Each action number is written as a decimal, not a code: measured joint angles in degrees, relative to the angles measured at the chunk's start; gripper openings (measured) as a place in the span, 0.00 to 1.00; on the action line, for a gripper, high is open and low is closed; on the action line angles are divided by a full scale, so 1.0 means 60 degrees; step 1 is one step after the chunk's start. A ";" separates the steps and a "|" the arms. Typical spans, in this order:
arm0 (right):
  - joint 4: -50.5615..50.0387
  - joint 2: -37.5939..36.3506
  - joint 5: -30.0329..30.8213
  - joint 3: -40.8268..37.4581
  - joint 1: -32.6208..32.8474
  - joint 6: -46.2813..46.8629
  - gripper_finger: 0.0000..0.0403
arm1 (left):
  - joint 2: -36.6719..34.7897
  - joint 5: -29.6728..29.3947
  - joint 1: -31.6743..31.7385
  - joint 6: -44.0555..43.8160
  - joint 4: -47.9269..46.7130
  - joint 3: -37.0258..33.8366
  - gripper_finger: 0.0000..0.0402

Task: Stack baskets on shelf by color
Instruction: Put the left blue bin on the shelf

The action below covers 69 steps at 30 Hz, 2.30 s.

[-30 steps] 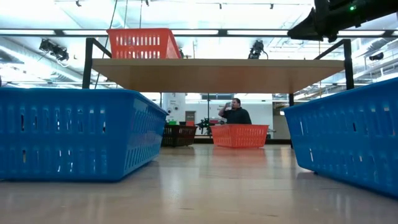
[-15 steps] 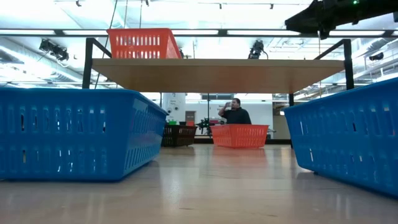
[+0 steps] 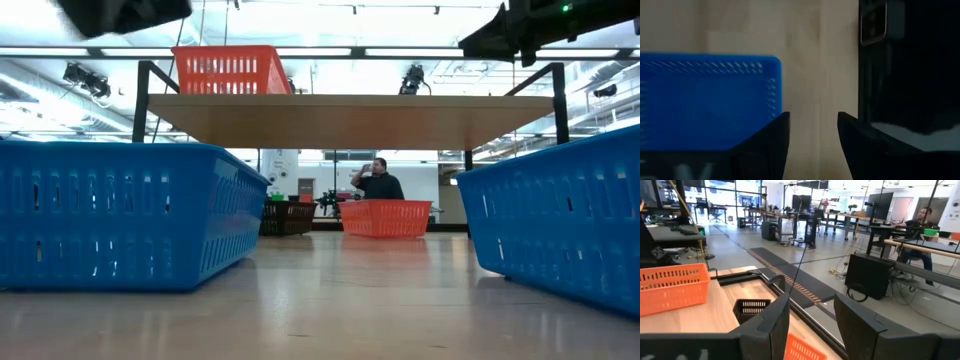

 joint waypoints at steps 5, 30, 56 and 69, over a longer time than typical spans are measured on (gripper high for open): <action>-0.0133 0.0000 -0.0059 -0.0001 0.0000 0.0239 0.40 | 0.0481 0.0008 -0.0038 -0.0026 -0.0381 0.0034 0.43; -0.0412 0.0000 -0.0185 -0.0001 0.0055 0.0216 0.40 | 0.1801 -0.1334 -0.0137 0.0269 -0.1057 0.0175 0.21; -0.0415 -0.0007 -0.0184 -0.0001 0.0055 0.0234 0.40 | 0.1593 -0.4817 0.1665 0.4718 -0.4245 0.6744 0.02; -0.0419 -0.0007 -0.0181 -0.0001 0.0055 0.0038 0.40 | 0.1601 -0.3074 0.3974 0.5302 -0.4426 0.5743 0.02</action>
